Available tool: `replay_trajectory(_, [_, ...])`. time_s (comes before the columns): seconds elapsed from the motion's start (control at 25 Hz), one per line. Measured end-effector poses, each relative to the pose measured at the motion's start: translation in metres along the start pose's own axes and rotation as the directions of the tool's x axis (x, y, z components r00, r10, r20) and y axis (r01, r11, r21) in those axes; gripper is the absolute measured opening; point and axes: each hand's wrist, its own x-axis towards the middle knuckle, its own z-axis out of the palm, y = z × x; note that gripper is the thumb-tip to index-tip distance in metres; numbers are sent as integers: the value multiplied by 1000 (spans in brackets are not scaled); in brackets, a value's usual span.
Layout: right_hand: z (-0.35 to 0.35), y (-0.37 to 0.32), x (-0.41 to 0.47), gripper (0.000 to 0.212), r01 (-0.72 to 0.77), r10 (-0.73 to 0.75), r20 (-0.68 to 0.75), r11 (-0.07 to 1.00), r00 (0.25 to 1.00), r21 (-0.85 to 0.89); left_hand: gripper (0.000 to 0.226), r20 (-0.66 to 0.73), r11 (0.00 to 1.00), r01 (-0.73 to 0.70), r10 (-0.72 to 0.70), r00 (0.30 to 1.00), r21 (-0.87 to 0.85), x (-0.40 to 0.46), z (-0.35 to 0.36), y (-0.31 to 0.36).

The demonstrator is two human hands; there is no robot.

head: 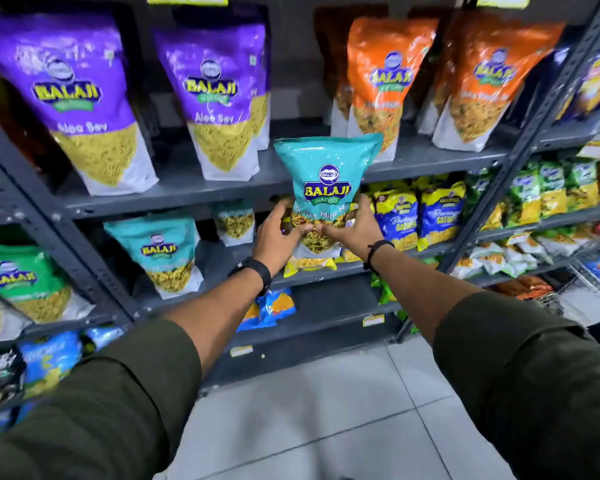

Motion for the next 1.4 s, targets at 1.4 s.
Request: replay_trajectory(1.4, [294, 137, 95, 89, -62, 68, 273, 998, 959, -32, 68, -151, 965, 254, -261, 953, -65, 27, -52, -298])
